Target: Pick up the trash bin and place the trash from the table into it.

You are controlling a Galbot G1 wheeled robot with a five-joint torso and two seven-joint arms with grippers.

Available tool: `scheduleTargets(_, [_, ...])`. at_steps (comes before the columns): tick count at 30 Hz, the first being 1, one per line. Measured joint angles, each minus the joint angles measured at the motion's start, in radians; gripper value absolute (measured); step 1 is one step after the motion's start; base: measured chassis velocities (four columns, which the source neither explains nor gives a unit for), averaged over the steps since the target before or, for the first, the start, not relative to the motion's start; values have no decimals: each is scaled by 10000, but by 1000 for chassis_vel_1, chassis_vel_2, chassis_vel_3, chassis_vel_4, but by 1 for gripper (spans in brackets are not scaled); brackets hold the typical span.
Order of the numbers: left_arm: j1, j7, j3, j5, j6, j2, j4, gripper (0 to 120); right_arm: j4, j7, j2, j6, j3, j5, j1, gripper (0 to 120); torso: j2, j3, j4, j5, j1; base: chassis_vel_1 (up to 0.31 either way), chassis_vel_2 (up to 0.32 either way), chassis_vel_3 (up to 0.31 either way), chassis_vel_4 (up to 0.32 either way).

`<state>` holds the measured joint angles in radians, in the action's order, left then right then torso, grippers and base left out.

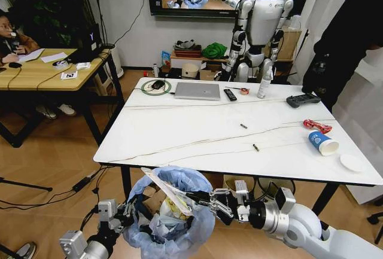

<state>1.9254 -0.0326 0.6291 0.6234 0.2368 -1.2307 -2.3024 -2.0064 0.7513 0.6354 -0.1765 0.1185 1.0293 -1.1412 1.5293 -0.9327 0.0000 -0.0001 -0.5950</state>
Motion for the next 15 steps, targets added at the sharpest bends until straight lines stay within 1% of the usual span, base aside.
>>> scheduleTargets(2, [0,0,-7,13,3,-4,0,0,0,3,4,0,-17,-54,-72,0,0,0,0,0,0,0,0,0,0])
scheduleTargets(8, [25,27,-18,108,45,-2,-94,0,83,25,99,-7,-90,-309,-246,25,0,0,0,0,2,0,0,0,0])
scheduleTargets(9, [25,27,-18,108,45,-2,-94,0,83,25,99,-7,-90,-309,-246,25,0,0,0,0,2,0,0,0,0])
scheduleTargets(12, [26,45,-19,122,54,2,-96,0,85,12,99,-7,-136,-318,-257,38,0,0,0,1,2,0,0,0,0])
scheduleTargets(14, [33,49,-46,122,58,0,-95,0,67,4,116,-10,-272,-317,-269,45,0,0,0,1,2,0,0,0,0])
scheduleTargets(15, [38,49,-61,122,59,0,-89,0,-4,-56,139,3,-425,-294,-270,52,0,0,-1,2,2,0,0,0,0])
